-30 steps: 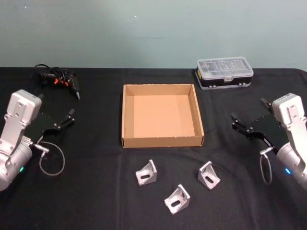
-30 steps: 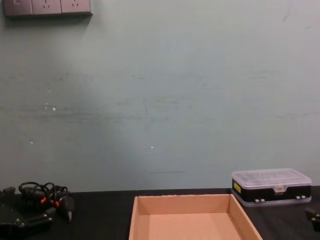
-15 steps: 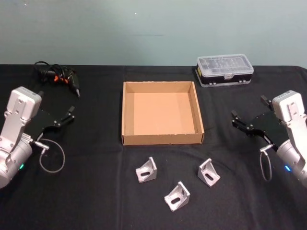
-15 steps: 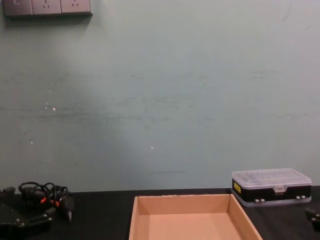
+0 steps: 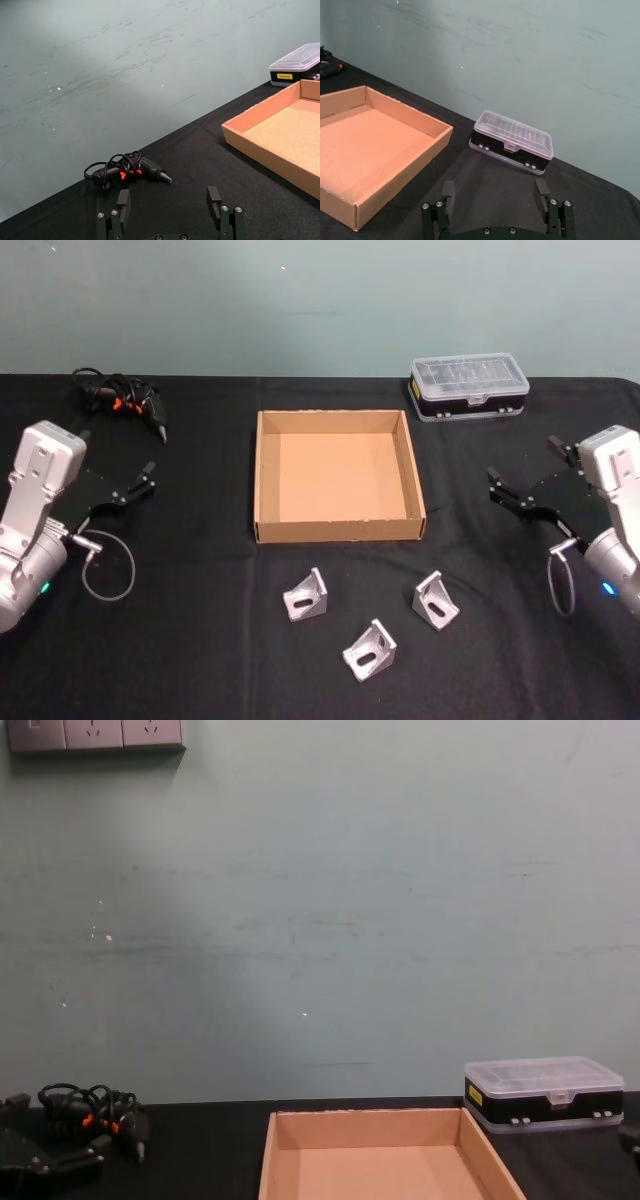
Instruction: Use one hand to pick up the angle iron from the table and place it into the box.
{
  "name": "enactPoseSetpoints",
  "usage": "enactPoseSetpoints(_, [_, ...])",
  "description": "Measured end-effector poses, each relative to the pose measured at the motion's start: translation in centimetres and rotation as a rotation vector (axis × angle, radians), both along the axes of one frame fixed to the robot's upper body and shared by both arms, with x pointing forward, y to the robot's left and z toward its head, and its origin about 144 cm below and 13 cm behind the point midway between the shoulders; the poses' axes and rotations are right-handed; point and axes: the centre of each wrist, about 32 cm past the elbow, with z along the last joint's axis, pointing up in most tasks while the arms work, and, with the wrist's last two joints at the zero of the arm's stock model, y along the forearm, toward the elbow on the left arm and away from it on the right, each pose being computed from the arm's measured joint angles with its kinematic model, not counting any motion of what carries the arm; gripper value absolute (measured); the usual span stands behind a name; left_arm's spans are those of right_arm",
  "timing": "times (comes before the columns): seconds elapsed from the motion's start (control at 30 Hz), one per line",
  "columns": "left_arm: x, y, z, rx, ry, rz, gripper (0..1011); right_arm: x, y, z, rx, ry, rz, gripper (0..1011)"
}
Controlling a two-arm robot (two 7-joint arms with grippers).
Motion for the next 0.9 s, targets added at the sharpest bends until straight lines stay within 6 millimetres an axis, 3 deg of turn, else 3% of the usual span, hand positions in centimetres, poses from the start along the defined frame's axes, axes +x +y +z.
enactPoseSetpoints(0.2, [0.0,0.0,0.0,0.0,0.0,0.0,1000,-0.8,-0.6,1.5,0.016,-0.022,0.023,1003])
enactPoseSetpoints(0.47, [0.0,0.0,0.0,0.0,0.0,0.0,1000,-2.7,-1.2,5.5,0.007,0.012,0.097,1003])
enactPoseSetpoints(0.7, [0.0,0.0,0.0,0.0,0.0,0.0,1000,-4.1,-1.3,8.7,0.023,0.136,0.221,1003])
enactPoseSetpoints(0.9, [0.0,0.0,0.0,0.0,0.0,0.0,1000,-4.6,-1.0,9.9,0.036,0.273,0.31,1003])
